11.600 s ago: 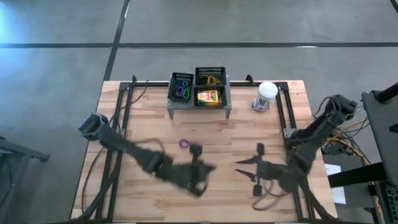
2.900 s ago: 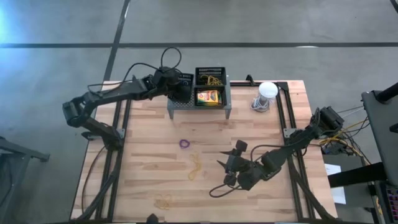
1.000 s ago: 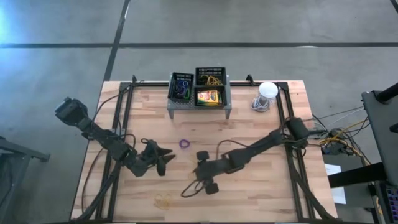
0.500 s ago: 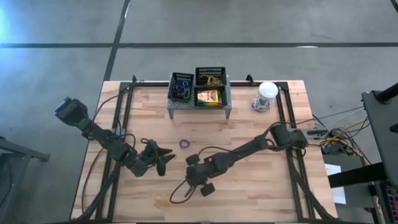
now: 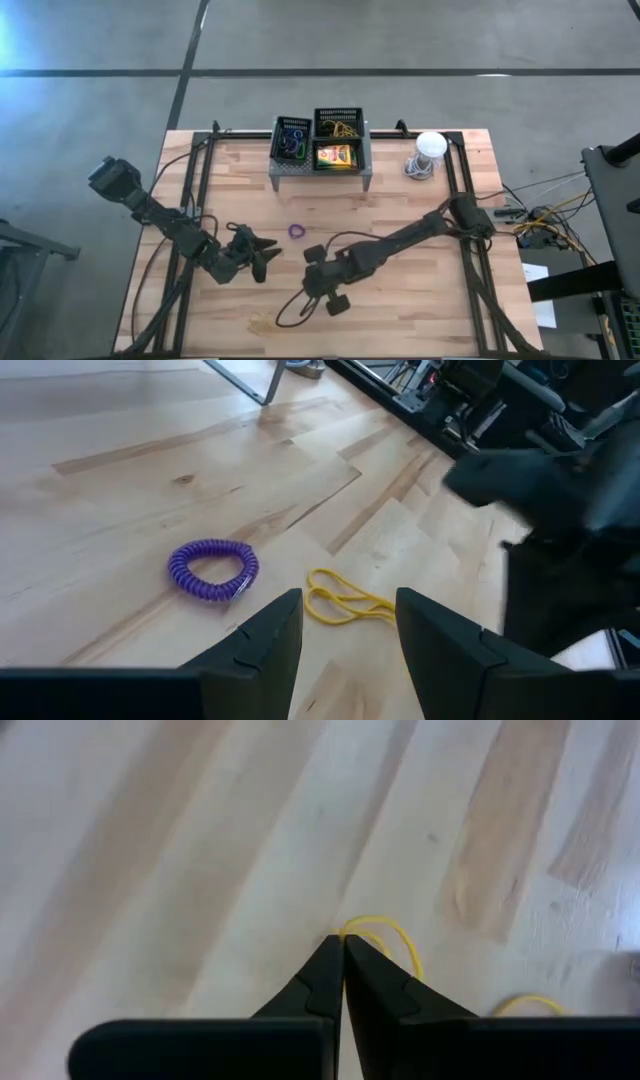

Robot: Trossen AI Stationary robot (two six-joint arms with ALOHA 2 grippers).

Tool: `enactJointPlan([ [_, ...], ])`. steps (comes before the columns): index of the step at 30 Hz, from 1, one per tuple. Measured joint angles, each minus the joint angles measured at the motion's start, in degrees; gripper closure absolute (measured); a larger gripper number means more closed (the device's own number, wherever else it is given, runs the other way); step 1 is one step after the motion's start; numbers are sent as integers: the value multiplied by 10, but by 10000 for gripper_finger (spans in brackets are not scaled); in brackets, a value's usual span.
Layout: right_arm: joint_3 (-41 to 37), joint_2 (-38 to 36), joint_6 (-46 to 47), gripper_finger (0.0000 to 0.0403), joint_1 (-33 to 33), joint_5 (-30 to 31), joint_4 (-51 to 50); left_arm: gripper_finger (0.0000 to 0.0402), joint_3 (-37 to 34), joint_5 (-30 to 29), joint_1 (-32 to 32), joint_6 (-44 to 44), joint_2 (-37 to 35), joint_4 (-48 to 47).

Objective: Pick & Place Office Desk Supplies
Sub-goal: Put the yellow rubber band into the top black bin on the shelf

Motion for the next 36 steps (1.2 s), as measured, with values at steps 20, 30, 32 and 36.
enactJointPlan([
  [20,-189,-285,162,394,87,406,6,235,0,-15,1,-22,0,9],
  [30,-324,-499,288,394,171,492,-31,236,0,-14,1,85,0,88],
  [32,-330,-530,332,394,198,509,-69,237,1,-13,1,101,0,100],
  [36,-323,-561,453,394,248,509,-180,237,1,-13,1,104,0,101],
])
